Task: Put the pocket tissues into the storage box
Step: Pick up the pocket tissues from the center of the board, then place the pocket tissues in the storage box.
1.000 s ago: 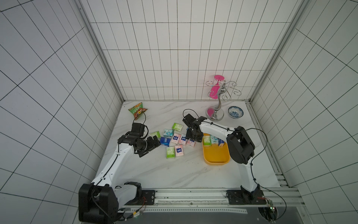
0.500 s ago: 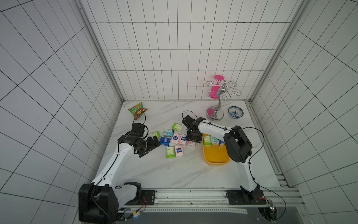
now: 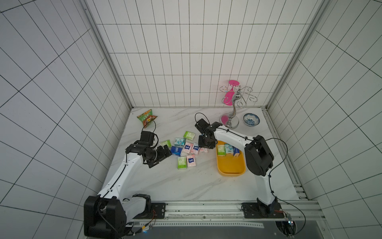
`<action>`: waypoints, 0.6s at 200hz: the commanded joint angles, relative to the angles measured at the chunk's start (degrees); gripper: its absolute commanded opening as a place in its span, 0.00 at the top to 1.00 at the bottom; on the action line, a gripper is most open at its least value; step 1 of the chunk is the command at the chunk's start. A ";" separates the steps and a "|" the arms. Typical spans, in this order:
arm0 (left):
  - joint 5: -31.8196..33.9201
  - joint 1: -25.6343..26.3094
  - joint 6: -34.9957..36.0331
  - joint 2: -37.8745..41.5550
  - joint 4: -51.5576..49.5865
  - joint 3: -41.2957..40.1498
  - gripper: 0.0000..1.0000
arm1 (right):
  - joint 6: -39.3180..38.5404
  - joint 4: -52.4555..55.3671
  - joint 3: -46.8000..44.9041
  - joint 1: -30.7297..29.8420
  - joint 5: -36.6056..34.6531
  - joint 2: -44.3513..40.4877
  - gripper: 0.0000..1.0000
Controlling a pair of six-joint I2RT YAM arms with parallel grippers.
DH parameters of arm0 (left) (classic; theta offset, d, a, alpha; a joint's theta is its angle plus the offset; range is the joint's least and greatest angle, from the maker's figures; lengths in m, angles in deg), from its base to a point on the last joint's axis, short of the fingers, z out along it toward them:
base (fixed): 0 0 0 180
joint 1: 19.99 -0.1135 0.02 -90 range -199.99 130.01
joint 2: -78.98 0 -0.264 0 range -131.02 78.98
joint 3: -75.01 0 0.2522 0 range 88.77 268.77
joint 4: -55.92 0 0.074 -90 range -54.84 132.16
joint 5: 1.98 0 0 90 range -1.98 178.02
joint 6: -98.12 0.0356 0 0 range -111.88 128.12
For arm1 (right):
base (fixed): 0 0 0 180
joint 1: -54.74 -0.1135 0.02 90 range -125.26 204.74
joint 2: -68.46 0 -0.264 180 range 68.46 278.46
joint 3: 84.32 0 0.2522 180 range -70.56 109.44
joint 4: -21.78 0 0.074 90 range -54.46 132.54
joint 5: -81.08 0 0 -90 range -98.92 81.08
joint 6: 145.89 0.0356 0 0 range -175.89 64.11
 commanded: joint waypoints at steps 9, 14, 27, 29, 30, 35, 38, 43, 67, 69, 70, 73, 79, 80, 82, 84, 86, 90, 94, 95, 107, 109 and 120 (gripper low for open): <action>-1.39 -0.12 1.86 -1.43 0.18 2.03 0.03 | -8.08 6.79 4.19 0.30 3.13 -5.66 0.52; -1.55 -0.09 1.98 -1.75 0.04 2.28 0.03 | -8.82 7.87 4.51 0.46 3.03 -6.26 0.51; -2.16 -0.04 2.23 -2.53 -0.16 3.01 0.02 | -10.67 9.87 4.65 1.05 3.30 -8.07 0.52; -2.33 0.00 2.21 -2.69 -0.17 3.14 0.03 | -10.88 10.13 4.65 1.20 3.42 -8.41 0.51; -2.36 -0.02 2.27 -2.74 -0.19 3.18 0.03 | -11.06 10.22 4.57 1.28 3.45 -8.53 0.51; -2.47 0.16 2.32 -3.04 -0.16 3.49 0.03 | -11.65 10.78 4.38 1.72 3.77 -9.24 0.51; -2.61 0.23 2.37 -3.18 -0.25 3.68 0.03 | -12.10 11.03 4.19 2.00 4.03 -9.71 0.51; -2.68 0.42 2.49 -3.48 -0.23 4.01 0.02 | -12.91 11.41 3.78 2.54 4.49 -10.45 0.51; 0.51 3.96 3.47 -5.15 -1.38 6.34 0.03 | -17.65 14.94 2.22 5.74 4.89 -13.19 0.51; 0.93 4.52 3.51 -5.28 -1.49 6.61 0.03 | -17.98 15.18 2.08 6.11 4.89 -13.38 0.51; 1.12 4.70 3.53 -5.35 -1.55 6.71 0.03 | -18.12 15.38 2.02 6.24 4.89 -13.44 0.51; 1.75 5.37 3.60 -5.56 -1.75 7.06 0.03 | -18.50 15.81 1.69 6.83 4.91 -13.72 0.51; 2.85 6.88 3.73 -6.06 -2.15 7.74 0.02 | -19.36 16.40 0.98 7.93 5.27 -14.34 0.51; 3.05 7.06 3.73 -6.18 -2.19 7.89 0.02 | -19.47 16.48 0.85 8.07 5.30 -14.45 0.51; 3.39 7.51 3.73 -6.35 -2.26 8.07 0.03 | -19.80 16.64 0.55 8.47 5.43 -14.68 0.51; 3.67 8.00 3.73 -6.53 -2.35 8.27 0.03 | -19.99 16.75 0.19 8.90 5.56 -14.89 0.51; 3.94 8.40 3.73 -6.68 -2.37 8.48 0.03 | -20.26 16.84 -0.09 9.27 5.70 -15.12 0.51; 4.38 9.23 3.73 -7.04 -2.52 8.83 0.03 | -20.64 16.97 -0.63 9.97 5.95 -15.62 0.51; 4.75 10.12 3.61 -7.37 -2.52 9.12 0.02 | -21.07 16.97 -1.33 10.75 6.18 -16.05 0.51; 4.87 10.31 3.58 -7.49 -2.55 9.20 0.03 | -21.21 17.02 -1.53 10.94 6.19 -16.18 0.51; 5.89 12.56 3.25 -8.46 -2.51 9.95 0.03 | -22.18 17.08 -3.40 12.94 6.38 -17.48 0.51; 6.01 12.91 3.22 -8.59 -2.50 10.08 0.03 | -22.39 17.08 -3.69 13.29 6.32 -17.70 0.51; 6.68 14.46 2.64 -9.48 -2.35 10.63 0.03 | -23.02 17.07 -5.34 15.00 6.53 -18.56 0.51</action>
